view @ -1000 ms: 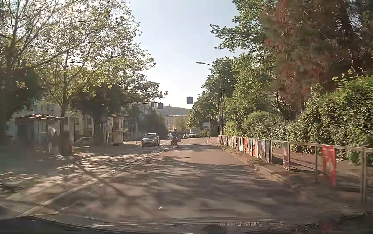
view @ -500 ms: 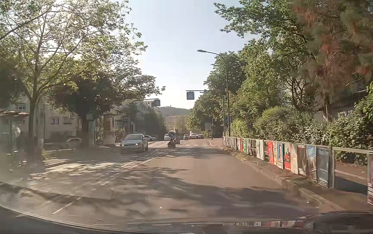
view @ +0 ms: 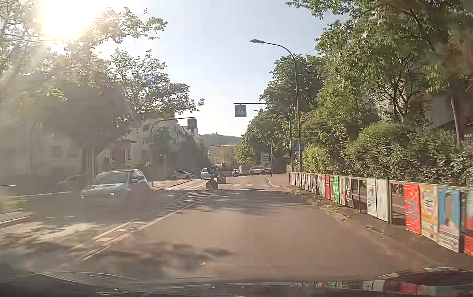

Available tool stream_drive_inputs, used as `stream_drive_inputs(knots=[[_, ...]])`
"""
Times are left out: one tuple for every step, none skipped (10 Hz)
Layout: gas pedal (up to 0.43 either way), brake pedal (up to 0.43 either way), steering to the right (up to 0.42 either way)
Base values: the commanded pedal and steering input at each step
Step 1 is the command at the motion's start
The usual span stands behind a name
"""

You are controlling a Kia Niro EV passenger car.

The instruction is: Follow the waypoints while adhering to traffic rules and regulations

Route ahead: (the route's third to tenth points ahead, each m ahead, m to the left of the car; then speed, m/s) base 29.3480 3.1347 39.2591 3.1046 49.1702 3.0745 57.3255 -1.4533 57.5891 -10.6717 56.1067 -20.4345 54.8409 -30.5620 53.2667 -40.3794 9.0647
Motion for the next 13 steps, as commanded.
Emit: stream_drive_inputs(knots=[[0.0,0.0,-0.002],[0.0,0.0,0.0],[0.0,0.0,0.0],[0.0,0.0,0.0],[0.0,0.0,0.0],[0.0,0.0,0.0],[0.0,0.0,0.0],[0.0,0.0,0.0],[0.0,0.0,0.0],[0.0,0.0,0.0],[0.0,0.0,0.0],[0.0,0.0,0.0],[0.0,0.0,0.0]])
